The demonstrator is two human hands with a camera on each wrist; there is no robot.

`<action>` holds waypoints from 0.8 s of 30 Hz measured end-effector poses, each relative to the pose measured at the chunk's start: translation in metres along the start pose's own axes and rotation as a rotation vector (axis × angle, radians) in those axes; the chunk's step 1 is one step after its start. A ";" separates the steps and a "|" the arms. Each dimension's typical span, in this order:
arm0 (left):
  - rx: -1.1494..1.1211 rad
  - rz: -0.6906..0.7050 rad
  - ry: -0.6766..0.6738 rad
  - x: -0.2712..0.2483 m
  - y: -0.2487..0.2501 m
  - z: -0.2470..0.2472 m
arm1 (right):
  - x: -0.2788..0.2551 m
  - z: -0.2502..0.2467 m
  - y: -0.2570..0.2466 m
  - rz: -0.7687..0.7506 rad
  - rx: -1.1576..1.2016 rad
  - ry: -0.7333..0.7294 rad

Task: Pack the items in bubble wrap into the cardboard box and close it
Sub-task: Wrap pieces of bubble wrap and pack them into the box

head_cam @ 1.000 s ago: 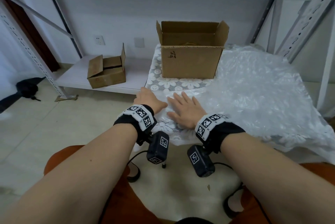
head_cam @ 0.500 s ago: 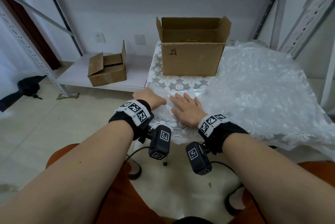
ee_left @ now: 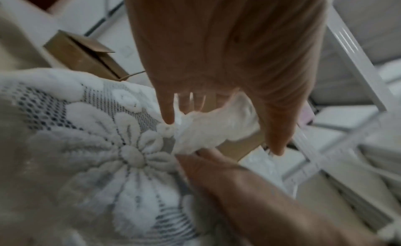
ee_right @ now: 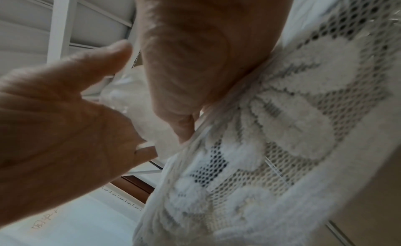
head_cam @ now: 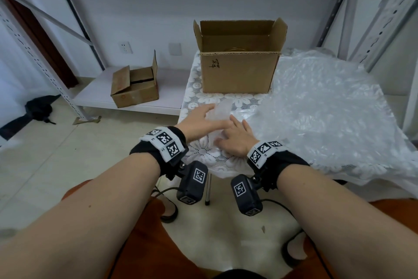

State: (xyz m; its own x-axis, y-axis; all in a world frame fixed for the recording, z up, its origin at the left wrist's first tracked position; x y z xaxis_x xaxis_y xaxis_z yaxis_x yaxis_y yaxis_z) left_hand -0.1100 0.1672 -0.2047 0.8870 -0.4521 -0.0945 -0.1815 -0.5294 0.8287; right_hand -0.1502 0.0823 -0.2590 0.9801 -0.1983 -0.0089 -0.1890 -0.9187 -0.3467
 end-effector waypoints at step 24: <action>1.025 0.379 -0.141 0.014 -0.010 0.073 | -0.043 -0.087 0.107 0.595 0.091 0.614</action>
State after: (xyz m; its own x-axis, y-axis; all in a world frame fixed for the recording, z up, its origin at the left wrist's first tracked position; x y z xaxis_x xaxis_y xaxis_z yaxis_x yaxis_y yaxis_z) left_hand -0.1273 0.1135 -0.2547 0.6547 -0.7544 -0.0471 -0.7558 -0.6542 -0.0276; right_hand -0.2173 -0.0373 -0.2138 0.5080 -0.8124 0.2862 -0.6300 -0.5771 -0.5197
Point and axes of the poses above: each hand's wrist, its own x-axis towards the middle knuckle, its own z-axis out of the palm, y = z × x, the point moved 8 cm from there along x, towards the middle knuckle, and after that the axes turned 15 degrees about y, right-handed, at the moved point
